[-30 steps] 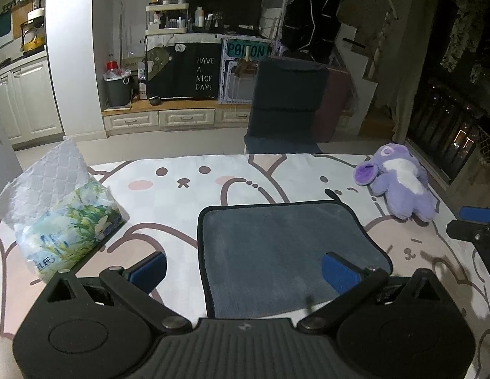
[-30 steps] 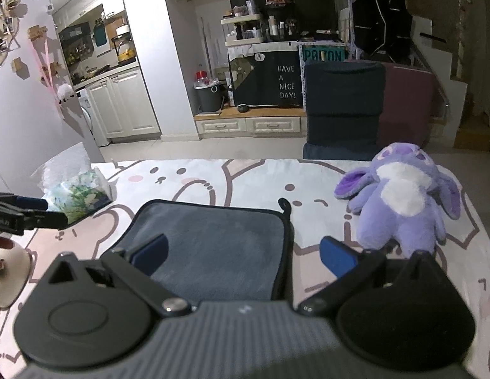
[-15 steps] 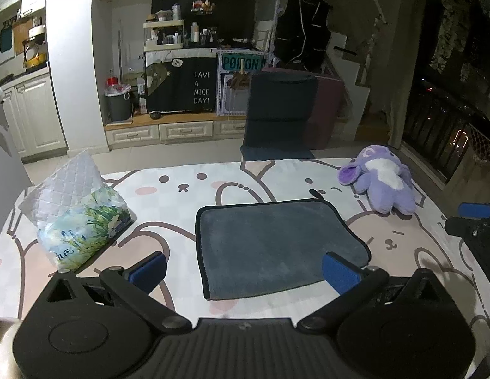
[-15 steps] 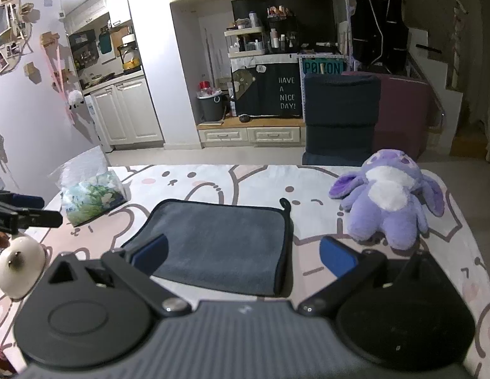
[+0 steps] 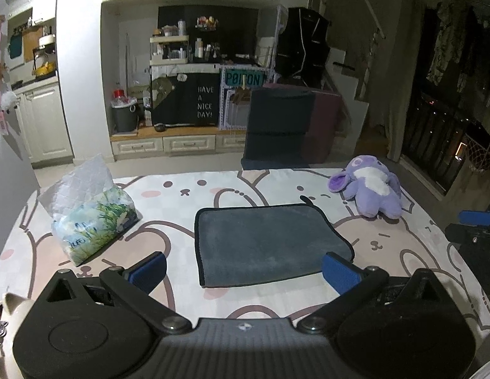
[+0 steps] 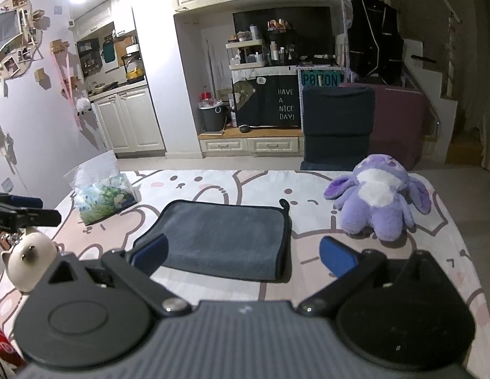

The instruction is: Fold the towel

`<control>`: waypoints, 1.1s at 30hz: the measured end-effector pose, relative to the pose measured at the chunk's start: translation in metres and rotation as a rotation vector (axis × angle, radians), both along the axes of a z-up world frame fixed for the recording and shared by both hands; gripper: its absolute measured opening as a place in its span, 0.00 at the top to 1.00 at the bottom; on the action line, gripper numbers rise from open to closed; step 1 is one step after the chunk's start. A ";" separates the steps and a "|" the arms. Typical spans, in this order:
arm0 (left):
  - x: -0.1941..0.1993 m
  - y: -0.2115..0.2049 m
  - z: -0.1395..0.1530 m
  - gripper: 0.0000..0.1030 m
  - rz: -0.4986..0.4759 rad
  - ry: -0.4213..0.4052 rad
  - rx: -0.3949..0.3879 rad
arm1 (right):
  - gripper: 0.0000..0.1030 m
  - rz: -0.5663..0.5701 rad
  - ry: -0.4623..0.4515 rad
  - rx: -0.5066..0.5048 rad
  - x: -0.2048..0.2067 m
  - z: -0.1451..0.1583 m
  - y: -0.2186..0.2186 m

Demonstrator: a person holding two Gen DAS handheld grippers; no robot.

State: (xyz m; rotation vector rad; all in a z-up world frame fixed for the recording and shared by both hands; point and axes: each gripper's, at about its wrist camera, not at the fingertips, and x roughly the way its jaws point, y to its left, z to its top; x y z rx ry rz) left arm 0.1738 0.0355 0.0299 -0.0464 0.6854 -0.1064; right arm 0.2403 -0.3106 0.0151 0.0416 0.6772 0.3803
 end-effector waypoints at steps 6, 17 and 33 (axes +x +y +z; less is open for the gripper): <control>-0.025 -0.003 0.009 0.00 0.006 -0.034 0.001 | 0.00 0.004 -0.033 -0.007 -0.021 0.010 -0.001; -0.064 -0.010 0.023 0.00 0.013 -0.092 0.010 | 0.00 0.027 -0.095 -0.012 -0.063 0.027 0.003; -0.121 -0.027 0.026 0.00 0.024 -0.182 0.043 | 0.00 0.042 -0.128 -0.036 -0.119 0.038 0.007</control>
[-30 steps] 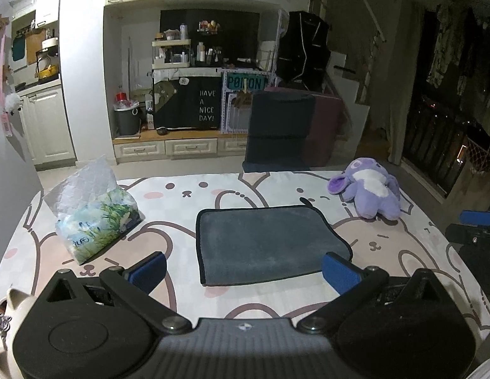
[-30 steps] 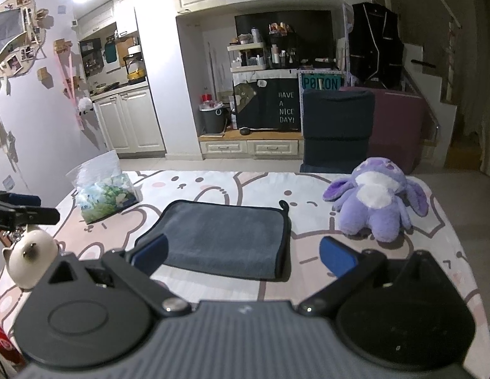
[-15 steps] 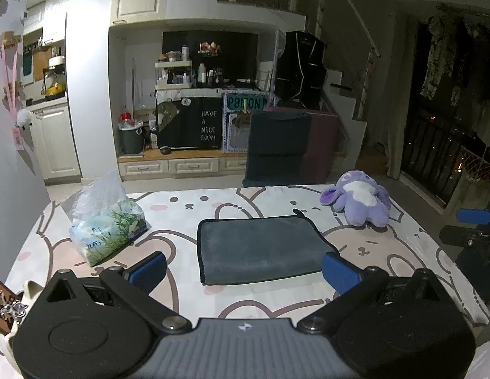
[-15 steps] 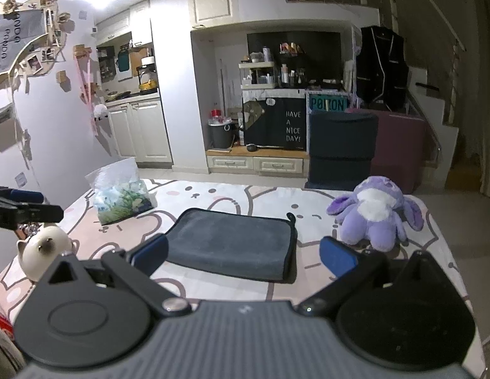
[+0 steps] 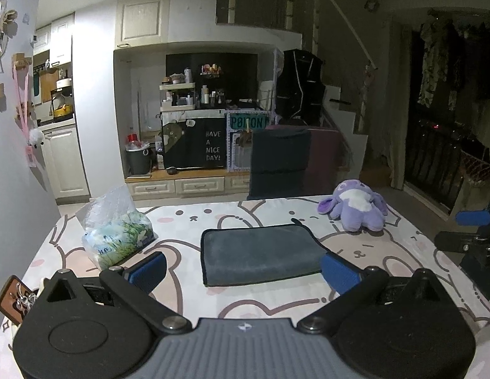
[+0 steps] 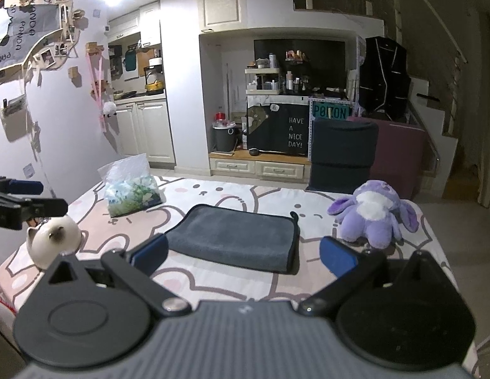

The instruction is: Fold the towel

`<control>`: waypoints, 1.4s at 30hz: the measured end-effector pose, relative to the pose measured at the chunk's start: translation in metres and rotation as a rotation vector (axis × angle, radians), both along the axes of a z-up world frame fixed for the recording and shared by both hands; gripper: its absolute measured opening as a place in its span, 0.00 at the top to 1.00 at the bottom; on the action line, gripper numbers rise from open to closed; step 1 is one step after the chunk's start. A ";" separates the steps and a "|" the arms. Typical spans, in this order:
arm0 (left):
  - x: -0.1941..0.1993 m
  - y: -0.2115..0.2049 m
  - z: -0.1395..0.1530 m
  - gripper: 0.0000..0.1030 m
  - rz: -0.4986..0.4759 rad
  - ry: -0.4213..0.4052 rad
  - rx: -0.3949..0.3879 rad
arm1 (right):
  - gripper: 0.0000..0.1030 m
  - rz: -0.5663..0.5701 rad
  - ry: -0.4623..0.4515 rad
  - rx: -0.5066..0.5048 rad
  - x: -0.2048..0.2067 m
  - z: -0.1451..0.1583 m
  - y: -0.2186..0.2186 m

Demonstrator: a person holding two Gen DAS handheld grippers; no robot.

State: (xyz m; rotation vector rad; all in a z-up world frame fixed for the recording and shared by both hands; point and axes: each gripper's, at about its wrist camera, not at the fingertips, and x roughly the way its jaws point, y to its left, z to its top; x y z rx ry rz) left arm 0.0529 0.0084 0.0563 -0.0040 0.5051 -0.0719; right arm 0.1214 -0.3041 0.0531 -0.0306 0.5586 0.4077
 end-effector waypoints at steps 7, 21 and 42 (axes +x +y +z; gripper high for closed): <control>-0.019 -0.006 -0.011 0.00 -0.004 0.012 0.023 | 0.00 -0.005 -0.007 0.015 -0.023 -0.002 -0.003; -0.042 -0.013 -0.031 0.00 -0.031 0.026 0.030 | 0.00 0.001 0.015 0.015 -0.055 -0.018 -0.001; -0.061 -0.020 -0.049 0.00 -0.027 0.043 0.066 | 0.00 -0.024 0.011 -0.013 -0.070 -0.031 -0.002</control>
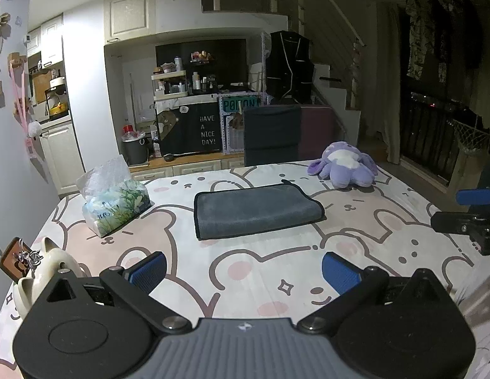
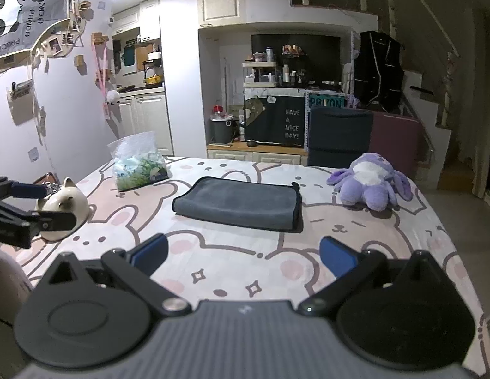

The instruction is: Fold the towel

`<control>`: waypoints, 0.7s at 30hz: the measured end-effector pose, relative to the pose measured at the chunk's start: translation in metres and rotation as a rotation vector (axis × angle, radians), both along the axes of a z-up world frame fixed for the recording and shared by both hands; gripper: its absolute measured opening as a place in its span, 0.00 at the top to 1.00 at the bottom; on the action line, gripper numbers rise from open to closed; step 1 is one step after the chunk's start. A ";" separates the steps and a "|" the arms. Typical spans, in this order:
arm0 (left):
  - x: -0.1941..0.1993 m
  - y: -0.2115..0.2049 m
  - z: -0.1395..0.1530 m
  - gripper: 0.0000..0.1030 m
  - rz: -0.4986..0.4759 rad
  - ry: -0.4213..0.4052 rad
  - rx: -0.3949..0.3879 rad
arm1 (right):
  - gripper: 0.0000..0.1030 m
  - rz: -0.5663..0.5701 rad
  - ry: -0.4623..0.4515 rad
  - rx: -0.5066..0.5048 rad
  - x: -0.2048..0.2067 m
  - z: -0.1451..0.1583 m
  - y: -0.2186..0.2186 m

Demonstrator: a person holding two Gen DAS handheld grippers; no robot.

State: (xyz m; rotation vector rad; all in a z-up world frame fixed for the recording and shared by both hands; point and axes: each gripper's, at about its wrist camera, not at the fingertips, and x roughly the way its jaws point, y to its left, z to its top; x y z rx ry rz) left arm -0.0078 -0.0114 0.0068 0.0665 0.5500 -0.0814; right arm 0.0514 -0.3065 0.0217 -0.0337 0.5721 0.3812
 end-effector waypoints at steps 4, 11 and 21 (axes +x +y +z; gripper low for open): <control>-0.001 0.001 0.000 0.00 0.007 -0.001 -0.008 | 0.00 -0.008 0.000 0.002 0.002 -0.002 -0.001; -0.004 0.005 0.000 0.00 0.013 -0.004 -0.022 | 0.00 0.003 -0.015 -0.009 0.000 -0.004 0.003; -0.003 0.006 -0.001 0.00 0.010 -0.004 -0.024 | 0.00 0.024 -0.009 -0.010 0.001 -0.007 0.004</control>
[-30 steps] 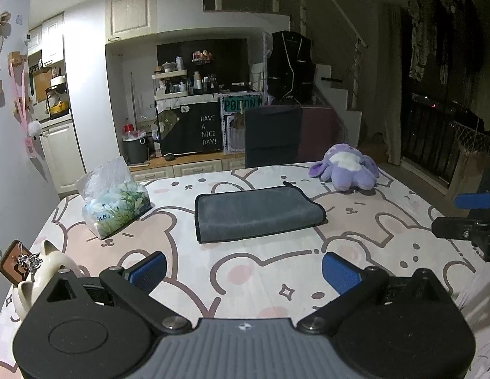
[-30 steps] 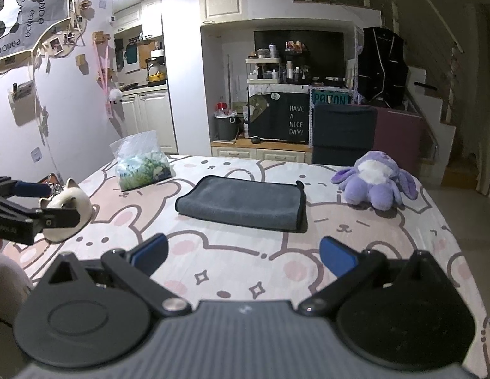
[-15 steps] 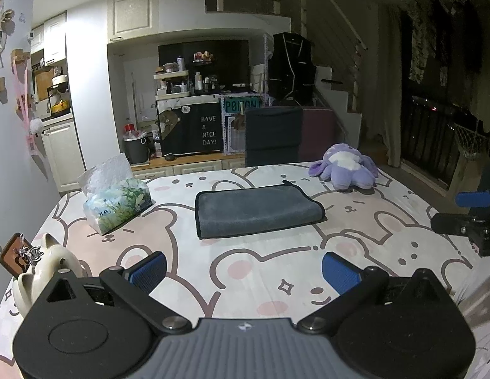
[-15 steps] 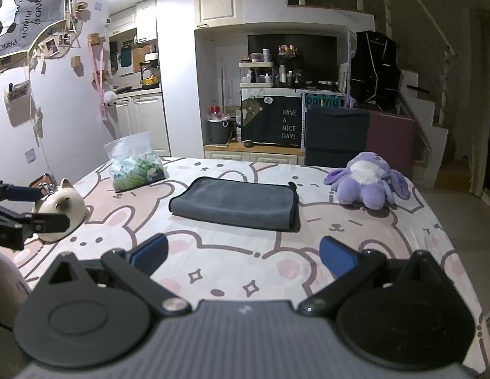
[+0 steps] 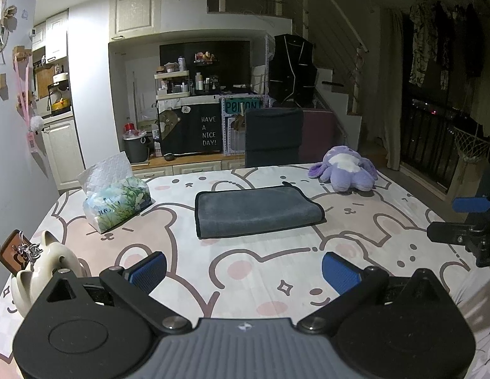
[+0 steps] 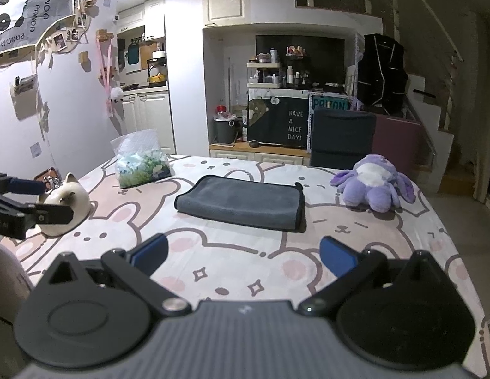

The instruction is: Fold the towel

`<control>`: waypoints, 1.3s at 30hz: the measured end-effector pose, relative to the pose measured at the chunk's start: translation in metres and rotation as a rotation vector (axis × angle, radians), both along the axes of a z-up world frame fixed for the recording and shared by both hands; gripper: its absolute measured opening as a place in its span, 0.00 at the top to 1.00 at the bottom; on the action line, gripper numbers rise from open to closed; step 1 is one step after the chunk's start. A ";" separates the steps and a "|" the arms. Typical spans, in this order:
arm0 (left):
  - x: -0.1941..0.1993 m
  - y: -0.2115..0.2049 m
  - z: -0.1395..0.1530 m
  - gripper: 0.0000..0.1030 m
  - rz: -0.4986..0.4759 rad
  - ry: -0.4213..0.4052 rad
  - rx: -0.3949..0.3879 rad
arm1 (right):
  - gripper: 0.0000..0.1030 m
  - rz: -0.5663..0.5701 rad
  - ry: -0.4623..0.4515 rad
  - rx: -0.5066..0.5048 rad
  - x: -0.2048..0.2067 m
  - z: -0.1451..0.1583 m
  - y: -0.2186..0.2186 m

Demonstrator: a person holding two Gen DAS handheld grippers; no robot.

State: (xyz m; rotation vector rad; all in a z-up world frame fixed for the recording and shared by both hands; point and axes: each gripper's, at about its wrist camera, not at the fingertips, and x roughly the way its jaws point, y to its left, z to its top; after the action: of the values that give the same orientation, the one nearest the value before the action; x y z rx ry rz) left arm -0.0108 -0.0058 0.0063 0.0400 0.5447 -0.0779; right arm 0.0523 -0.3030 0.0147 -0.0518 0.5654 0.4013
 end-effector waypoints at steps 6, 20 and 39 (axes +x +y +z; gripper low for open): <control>0.000 0.000 0.000 0.00 -0.002 -0.001 0.001 | 0.00 0.005 0.003 0.004 0.000 -0.001 0.000; 0.000 0.000 0.000 0.00 -0.002 -0.001 0.000 | 0.00 0.010 0.007 0.012 0.001 -0.004 0.000; 0.000 0.000 -0.001 0.00 -0.002 -0.001 0.000 | 0.00 0.014 0.009 0.018 0.000 -0.006 0.002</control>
State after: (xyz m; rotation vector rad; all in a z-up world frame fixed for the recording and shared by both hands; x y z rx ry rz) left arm -0.0111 -0.0059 0.0054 0.0402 0.5439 -0.0795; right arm 0.0527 -0.3012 0.0092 -0.0372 0.5704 0.4203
